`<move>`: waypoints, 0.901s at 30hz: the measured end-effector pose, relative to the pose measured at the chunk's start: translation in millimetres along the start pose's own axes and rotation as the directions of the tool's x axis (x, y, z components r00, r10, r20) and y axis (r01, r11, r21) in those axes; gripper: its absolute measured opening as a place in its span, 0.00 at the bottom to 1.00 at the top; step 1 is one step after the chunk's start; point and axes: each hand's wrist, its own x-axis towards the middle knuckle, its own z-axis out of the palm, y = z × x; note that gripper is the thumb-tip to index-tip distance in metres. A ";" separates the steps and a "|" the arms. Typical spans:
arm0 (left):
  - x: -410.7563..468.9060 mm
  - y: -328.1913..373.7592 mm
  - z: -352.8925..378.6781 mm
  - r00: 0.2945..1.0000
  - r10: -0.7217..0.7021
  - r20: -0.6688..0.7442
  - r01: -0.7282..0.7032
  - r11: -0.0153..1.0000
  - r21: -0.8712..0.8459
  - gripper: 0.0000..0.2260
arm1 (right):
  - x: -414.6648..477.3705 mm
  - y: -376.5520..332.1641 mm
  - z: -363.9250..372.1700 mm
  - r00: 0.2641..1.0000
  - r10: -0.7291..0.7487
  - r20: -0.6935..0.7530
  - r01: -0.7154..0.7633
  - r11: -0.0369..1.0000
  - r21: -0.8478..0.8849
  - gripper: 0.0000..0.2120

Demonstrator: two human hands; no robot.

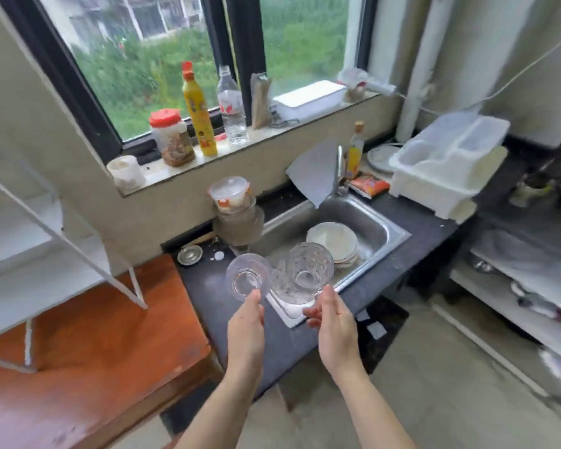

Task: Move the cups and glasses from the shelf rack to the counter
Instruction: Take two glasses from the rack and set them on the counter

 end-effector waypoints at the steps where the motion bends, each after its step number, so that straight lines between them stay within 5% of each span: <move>1: -14.0 -2.6 25.5 1.000 0.001 0.022 -0.002 1.000 0.025 0.17 | 1.6 0.2 -30.2 1.000 -0.006 -0.019 0.007 1.000 0.021 0.23; 8: -118.4 -18.6 200.2 0.957 -0.106 0.272 0.086 0.993 0.085 0.25 | 10.9 -9.7 -238.3 0.966 -0.002 -0.258 0.026 0.996 0.090 0.22; 14: -175.2 -34.5 325.8 0.866 -0.082 0.493 -0.025 0.978 0.206 0.17 | 24.5 -13.6 -366.4 0.898 0.006 -0.441 0.058 0.990 0.132 0.21; 20: -232.4 -65.8 470.1 0.699 -0.140 0.701 -0.051 0.968 0.245 0.32 | 37.0 7.3 -493.0 0.757 0.085 -0.648 0.050 0.981 0.187 0.20; 27: -309.6 -97.5 657.6 0.442 -0.292 0.848 -0.101 0.923 0.370 0.25 | 59.6 4.1 -670.0 0.524 0.104 -0.845 0.022 0.990 0.136 0.22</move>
